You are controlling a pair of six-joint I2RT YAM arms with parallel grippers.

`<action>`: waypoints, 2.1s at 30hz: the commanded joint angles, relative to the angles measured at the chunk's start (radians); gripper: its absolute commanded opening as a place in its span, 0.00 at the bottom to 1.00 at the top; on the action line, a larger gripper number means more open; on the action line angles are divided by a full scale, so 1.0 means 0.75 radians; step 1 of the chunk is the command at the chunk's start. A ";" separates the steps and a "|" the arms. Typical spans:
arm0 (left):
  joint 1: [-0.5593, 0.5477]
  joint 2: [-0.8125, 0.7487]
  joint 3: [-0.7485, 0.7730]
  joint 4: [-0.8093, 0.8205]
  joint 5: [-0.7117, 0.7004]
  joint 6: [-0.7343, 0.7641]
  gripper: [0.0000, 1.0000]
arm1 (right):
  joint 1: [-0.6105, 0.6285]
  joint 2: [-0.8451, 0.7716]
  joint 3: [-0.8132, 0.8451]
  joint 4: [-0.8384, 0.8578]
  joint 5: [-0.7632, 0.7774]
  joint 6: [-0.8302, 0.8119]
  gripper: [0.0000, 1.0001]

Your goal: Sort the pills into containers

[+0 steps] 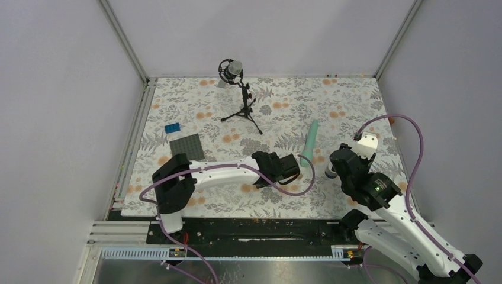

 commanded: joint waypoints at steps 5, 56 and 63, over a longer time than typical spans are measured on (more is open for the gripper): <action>0.053 -0.338 -0.194 0.315 0.165 -0.042 0.00 | -0.015 -0.031 0.049 0.014 -0.098 0.021 0.63; 0.304 -1.324 -1.042 1.669 0.839 -0.341 0.00 | 0.027 1.208 0.151 0.532 -0.794 -0.179 0.55; 0.310 -1.327 -1.068 1.664 0.834 -0.351 0.00 | 0.027 1.137 0.167 0.408 -0.800 -0.137 0.34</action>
